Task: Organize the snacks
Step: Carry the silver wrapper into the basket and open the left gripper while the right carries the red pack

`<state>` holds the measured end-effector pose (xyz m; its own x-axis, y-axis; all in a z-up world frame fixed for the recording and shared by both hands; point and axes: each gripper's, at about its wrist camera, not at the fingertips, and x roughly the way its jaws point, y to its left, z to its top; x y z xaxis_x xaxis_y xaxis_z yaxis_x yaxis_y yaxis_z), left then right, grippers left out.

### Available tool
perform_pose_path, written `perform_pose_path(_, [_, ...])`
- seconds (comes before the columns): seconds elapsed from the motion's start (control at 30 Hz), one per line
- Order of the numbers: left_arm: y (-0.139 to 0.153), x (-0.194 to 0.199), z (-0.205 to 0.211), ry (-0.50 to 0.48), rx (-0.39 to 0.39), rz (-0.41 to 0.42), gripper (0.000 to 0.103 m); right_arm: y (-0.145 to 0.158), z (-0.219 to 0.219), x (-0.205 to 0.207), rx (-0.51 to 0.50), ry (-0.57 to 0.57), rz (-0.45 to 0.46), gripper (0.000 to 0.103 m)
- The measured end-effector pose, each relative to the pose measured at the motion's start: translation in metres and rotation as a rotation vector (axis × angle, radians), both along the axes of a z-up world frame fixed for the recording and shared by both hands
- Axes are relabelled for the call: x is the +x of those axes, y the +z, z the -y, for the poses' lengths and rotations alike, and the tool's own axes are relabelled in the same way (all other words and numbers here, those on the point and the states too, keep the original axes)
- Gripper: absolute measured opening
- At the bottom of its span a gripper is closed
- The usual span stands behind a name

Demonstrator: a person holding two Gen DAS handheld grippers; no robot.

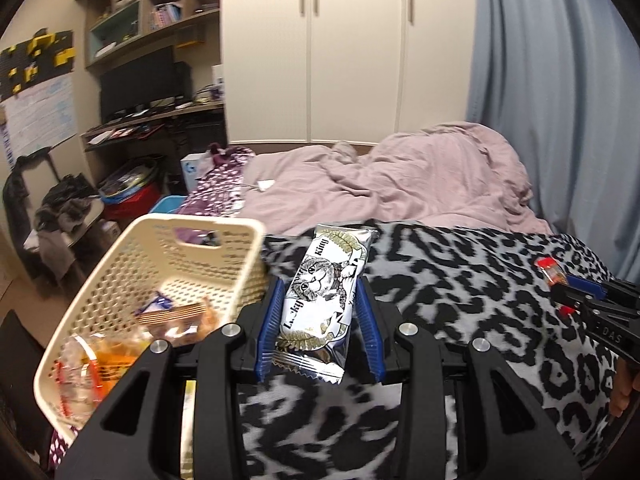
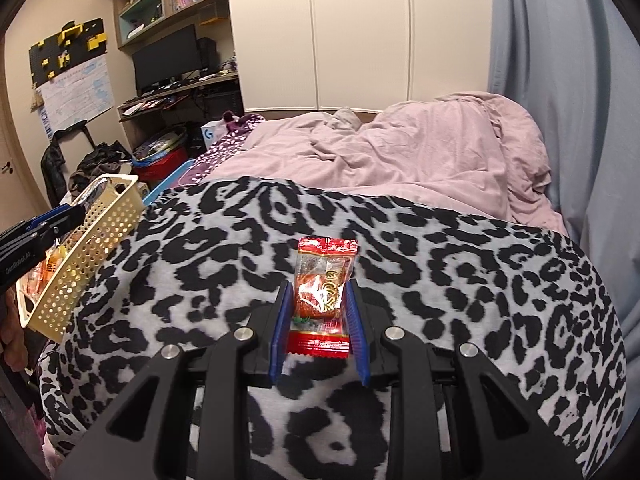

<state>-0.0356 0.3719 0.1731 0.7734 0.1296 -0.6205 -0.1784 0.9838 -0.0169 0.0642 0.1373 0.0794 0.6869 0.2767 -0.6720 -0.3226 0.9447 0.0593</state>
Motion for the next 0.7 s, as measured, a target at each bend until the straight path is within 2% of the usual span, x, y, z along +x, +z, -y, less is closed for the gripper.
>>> perform_pose_path(0.43, [-0.006,-0.036,-0.082,0.197,-0.012,-0.007,0.038,-0.001,-0.031,-0.004,-0.002,0.066,-0.006,0.027])
perform_pose_path(0.7, [-0.013,-0.046,-0.108,0.253,-0.017,-0.024,0.038,-0.002,-0.042,-0.006,-0.006,0.087,-0.007,0.027])
